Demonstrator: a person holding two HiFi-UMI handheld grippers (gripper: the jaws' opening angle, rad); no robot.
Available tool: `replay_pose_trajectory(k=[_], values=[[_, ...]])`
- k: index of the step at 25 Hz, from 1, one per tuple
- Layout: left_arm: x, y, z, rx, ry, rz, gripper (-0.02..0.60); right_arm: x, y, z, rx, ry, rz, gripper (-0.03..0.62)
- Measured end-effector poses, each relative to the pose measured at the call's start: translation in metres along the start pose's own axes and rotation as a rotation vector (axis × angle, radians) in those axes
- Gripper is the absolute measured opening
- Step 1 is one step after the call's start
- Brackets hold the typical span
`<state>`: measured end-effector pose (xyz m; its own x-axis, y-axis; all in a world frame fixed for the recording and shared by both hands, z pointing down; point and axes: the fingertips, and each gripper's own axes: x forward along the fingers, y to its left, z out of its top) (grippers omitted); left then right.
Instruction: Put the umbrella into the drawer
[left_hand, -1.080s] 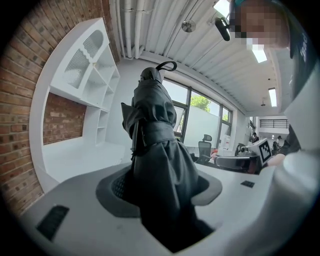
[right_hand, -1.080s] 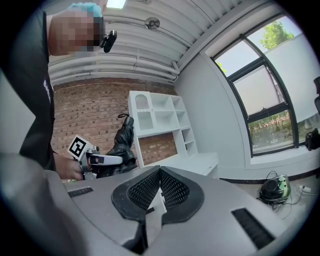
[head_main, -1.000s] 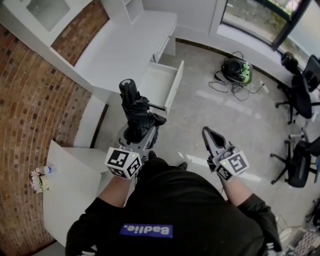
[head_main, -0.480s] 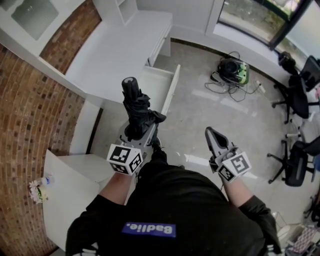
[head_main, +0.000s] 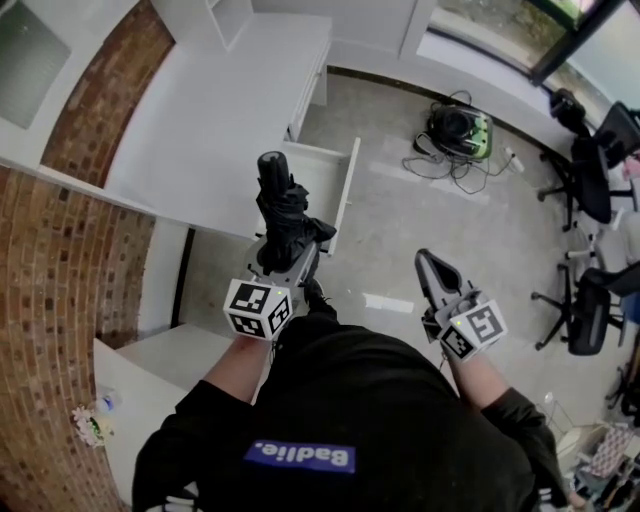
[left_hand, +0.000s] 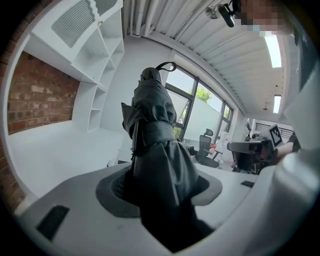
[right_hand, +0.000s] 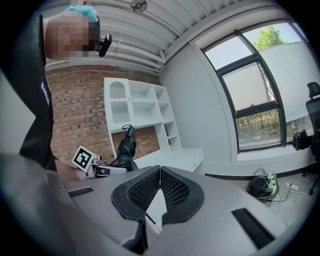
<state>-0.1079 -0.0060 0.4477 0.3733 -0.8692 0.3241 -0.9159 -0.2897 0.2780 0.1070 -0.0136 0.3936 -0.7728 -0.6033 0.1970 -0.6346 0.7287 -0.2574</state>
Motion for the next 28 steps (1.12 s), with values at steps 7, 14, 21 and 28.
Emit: replay_pose_trajectory(k=[7, 14, 21, 28], values=[[0.035, 0.044, -0.002, -0.006, 0.06, -0.062, 0.238, 0.044, -0.011, 0.01, 0.015, -0.005, -0.09, 0.03], [0.061, 0.063, -0.013, 0.013, 0.115, -0.075, 0.238, 0.053, -0.025, 0.016, 0.018, -0.006, -0.158, 0.031], [0.096, 0.073, -0.034, 0.019, 0.184, -0.036, 0.238, 0.064, -0.049, 0.013, 0.037, 0.011, -0.113, 0.031], [0.136, 0.08, -0.074, 0.042, 0.307, 0.006, 0.238, 0.073, -0.083, 0.014, 0.055, 0.042, -0.082, 0.031]])
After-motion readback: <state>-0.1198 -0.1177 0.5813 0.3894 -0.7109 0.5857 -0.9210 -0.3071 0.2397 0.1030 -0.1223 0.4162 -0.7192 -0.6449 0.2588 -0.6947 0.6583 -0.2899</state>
